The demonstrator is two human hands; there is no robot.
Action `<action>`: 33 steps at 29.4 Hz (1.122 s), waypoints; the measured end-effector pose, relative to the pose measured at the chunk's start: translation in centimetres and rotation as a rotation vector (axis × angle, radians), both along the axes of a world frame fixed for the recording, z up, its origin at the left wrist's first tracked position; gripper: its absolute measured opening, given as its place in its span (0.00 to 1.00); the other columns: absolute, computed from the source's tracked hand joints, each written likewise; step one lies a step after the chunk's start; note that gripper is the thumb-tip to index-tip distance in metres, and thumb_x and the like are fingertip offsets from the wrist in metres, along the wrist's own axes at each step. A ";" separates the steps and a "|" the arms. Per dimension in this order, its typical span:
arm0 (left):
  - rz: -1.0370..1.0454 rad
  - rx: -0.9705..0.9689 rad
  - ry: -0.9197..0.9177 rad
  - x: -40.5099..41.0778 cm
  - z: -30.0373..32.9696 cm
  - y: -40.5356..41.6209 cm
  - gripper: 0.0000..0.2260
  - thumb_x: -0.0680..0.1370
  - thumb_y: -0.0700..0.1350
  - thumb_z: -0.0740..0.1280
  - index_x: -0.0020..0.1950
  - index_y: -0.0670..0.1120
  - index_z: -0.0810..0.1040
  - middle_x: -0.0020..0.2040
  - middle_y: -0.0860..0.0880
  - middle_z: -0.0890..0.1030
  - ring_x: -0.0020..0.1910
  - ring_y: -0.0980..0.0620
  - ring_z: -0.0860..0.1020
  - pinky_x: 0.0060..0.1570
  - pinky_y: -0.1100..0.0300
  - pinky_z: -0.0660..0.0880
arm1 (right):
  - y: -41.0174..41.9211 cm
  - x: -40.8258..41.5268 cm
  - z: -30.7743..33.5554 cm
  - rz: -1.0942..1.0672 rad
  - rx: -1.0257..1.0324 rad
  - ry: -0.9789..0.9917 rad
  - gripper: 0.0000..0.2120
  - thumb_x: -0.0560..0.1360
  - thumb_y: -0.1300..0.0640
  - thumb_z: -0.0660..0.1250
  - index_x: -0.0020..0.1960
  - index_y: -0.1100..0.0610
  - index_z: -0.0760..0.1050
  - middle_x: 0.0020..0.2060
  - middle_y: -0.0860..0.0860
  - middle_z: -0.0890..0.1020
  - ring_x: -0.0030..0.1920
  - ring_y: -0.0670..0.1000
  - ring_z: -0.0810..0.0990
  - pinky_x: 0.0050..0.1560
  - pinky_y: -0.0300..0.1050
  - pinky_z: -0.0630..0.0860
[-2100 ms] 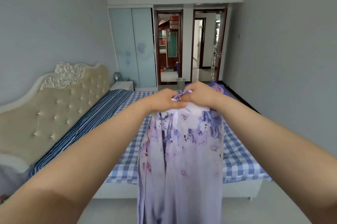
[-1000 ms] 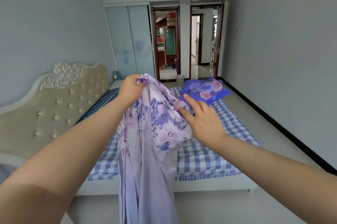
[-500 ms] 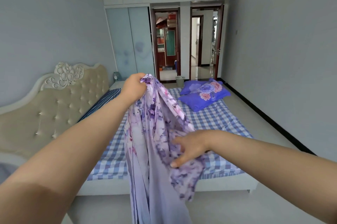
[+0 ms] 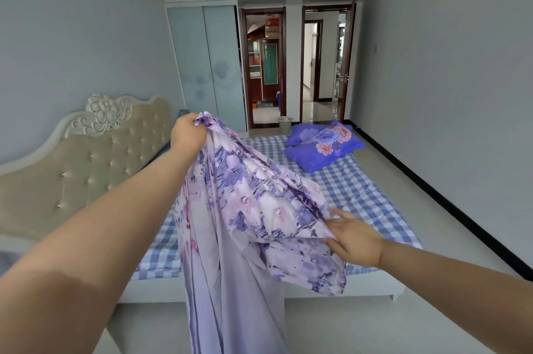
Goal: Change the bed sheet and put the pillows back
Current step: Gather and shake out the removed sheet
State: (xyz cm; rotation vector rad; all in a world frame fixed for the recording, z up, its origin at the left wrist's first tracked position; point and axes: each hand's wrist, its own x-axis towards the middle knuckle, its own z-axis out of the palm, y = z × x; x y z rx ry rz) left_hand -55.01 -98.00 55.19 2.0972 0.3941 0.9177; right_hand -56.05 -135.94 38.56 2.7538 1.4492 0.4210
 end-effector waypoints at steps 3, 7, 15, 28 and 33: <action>0.040 -0.088 -0.016 0.3 -0.2 -0.1 0.08 0.74 0.36 0.59 0.38 0.44 0.74 0.30 0.47 0.71 0.36 0.48 0.68 0.38 0.59 0.65 | 1.4 -2.0 -1.2 -0.151 0.414 0.326 0.17 0.81 0.53 0.55 0.67 0.59 0.69 0.48 0.57 0.81 0.49 0.57 0.80 0.50 0.45 0.73; -0.022 -0.267 -0.068 0.7 0.4 -1.9 0.12 0.73 0.33 0.55 0.32 0.46 0.65 0.29 0.48 0.62 0.33 0.49 0.59 0.31 0.58 0.55 | 3.4 -3.8 -3.9 -0.224 0.398 0.767 0.37 0.75 0.41 0.64 0.77 0.47 0.49 0.62 0.44 0.74 0.56 0.43 0.75 0.54 0.37 0.71; -0.171 -0.652 -0.188 -0.3 5.1 -4.1 0.12 0.74 0.34 0.57 0.35 0.49 0.67 0.34 0.45 0.66 0.36 0.50 0.65 0.40 0.56 0.62 | 6.6 -4.2 -9.6 -0.398 0.812 1.180 0.19 0.76 0.56 0.67 0.66 0.51 0.68 0.57 0.47 0.77 0.58 0.47 0.76 0.52 0.31 0.70; 0.153 -0.522 -0.044 -0.4 0.6 2.0 0.15 0.80 0.42 0.57 0.33 0.47 0.63 0.34 0.52 0.67 0.47 0.50 0.69 0.47 0.58 0.68 | 5.9 -2.2 3.3 -0.012 0.484 0.415 0.07 0.74 0.61 0.60 0.45 0.49 0.71 0.36 0.52 0.78 0.37 0.51 0.75 0.36 0.44 0.68; 0.274 -0.470 -0.040 -0.7 -1.4 4.0 0.11 0.80 0.37 0.55 0.39 0.36 0.70 0.38 0.36 0.72 0.51 0.47 0.73 0.46 0.62 0.63 | 2.2 -2.1 1.3 -0.171 -0.364 0.453 0.21 0.72 0.38 0.66 0.49 0.56 0.76 0.46 0.56 0.81 0.47 0.57 0.79 0.45 0.44 0.74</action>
